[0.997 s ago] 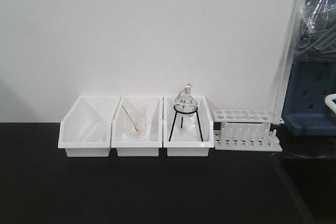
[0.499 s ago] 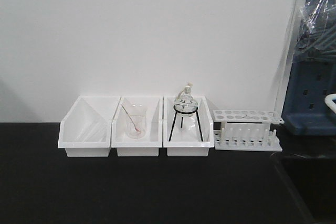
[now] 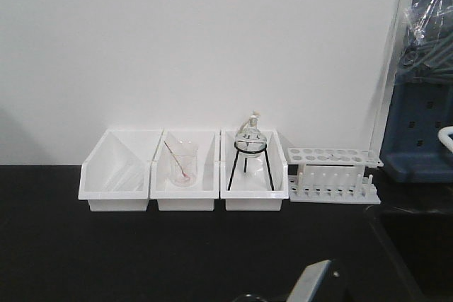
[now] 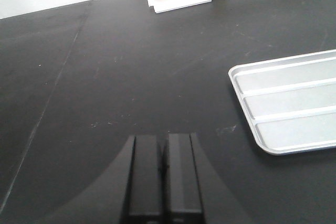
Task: Move beaker to silver tray on left bench
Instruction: 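Lower the held beaker with the right gripper onto the silver tray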
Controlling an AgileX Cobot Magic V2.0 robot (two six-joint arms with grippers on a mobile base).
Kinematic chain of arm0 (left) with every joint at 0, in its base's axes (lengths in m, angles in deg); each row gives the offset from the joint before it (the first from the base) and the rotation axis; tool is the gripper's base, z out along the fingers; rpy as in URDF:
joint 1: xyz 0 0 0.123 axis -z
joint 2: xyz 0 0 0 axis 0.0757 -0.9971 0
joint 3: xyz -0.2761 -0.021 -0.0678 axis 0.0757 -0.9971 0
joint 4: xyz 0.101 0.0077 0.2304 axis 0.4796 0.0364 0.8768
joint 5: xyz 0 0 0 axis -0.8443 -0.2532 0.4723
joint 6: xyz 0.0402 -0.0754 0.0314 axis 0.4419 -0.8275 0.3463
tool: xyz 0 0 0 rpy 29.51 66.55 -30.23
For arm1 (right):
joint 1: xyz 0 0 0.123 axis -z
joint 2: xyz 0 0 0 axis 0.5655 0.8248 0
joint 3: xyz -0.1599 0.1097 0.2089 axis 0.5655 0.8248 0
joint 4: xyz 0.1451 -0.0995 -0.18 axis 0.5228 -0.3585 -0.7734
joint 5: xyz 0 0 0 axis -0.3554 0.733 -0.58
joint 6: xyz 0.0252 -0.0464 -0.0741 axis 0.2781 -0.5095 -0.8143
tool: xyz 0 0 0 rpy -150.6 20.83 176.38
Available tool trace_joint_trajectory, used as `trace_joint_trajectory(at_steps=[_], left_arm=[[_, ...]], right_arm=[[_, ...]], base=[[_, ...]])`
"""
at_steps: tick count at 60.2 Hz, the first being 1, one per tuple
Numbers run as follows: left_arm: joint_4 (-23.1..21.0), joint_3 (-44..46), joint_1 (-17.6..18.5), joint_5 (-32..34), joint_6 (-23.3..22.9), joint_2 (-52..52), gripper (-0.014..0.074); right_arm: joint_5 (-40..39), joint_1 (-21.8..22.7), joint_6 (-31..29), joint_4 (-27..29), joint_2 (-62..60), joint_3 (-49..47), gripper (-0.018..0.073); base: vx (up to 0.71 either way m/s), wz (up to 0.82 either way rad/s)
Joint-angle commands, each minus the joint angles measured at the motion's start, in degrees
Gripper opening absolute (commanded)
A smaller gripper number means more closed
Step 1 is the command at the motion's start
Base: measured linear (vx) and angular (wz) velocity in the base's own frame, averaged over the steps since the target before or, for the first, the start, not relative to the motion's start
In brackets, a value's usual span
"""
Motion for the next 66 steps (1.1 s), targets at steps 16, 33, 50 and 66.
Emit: trace_joint_trajectory(at_steps=[16,33,50,66], left_arm=[[-0.03,-1.14,0.20,4.73,-0.11,0.40,0.0001],[-0.03,-1.14,0.20,4.73,-0.11,0.40,0.0001],[-0.03,-1.14,0.20,4.73,-0.11,0.40,0.0001],[-0.03,-1.14,0.20,4.73,-0.11,0.40,0.0001]], right_arm=[[-13.30,-6.01,-9.36,7.06,17.44,-11.49,-0.0011],[-13.65,-7.41,-17.33,12.37,26.92,-14.19,-0.0009],[-13.25,-7.35,-20.50,13.57,31.04,-14.19,0.0012],[-13.17,-7.35,-20.50,13.62,32.61,-14.19,0.0111]], base=[[0.00,0.00],[0.00,0.00],[0.00,0.00],[0.00,0.00]])
